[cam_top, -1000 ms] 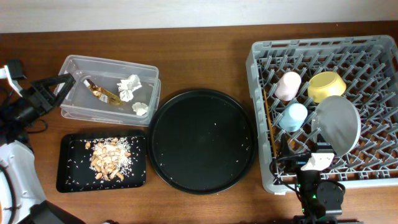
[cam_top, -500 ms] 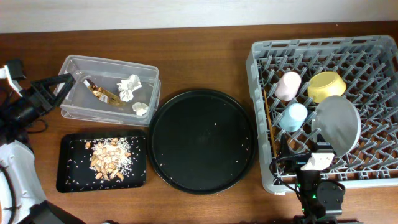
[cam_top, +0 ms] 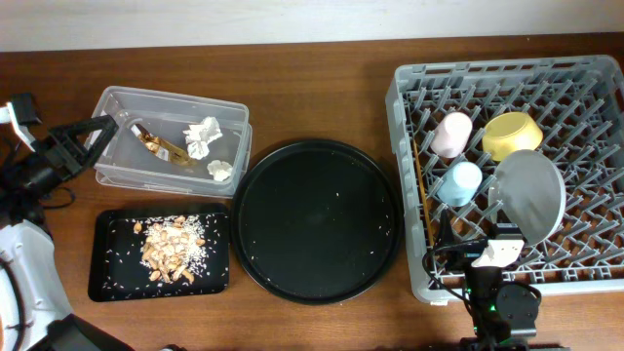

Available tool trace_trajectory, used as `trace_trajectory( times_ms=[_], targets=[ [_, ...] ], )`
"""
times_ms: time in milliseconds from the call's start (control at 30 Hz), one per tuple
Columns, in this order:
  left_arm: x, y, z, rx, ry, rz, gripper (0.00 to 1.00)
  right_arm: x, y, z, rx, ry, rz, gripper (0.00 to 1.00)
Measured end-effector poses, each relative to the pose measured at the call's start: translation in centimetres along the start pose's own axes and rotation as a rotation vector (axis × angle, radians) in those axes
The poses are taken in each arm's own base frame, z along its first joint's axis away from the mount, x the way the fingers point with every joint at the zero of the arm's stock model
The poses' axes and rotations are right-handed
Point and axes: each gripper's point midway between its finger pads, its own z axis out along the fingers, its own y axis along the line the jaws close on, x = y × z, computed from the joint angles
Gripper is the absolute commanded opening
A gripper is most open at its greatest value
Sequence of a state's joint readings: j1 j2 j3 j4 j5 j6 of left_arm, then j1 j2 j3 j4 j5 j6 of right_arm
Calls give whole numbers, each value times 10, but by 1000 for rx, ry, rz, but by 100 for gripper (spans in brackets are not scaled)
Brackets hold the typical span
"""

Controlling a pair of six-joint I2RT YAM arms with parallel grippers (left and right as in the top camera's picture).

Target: Sort waste into correct bins and load items into the dishwasher rack

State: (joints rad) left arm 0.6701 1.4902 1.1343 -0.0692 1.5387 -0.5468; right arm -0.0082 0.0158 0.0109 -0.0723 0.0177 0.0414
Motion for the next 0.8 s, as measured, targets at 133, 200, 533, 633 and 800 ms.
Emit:
trace_trajectory(
  times_ms=[133,200,533,633,800],
  targets=[
    [0,0,0,0,0,0,99,0,0,0,0,0,0,98],
    [0,0,0,1,1,0,99,0,0,0,0,0,-1,98],
    [19,-13,35,64,94,2,99,0,0,0,0,0,0,98],
    [28,-19,48,89,132,-9,99,0,0,0,0,0,0,98],
    [73,-34,99,149,279,-57,99,0,0,0,0,0,0,98]
  ],
)
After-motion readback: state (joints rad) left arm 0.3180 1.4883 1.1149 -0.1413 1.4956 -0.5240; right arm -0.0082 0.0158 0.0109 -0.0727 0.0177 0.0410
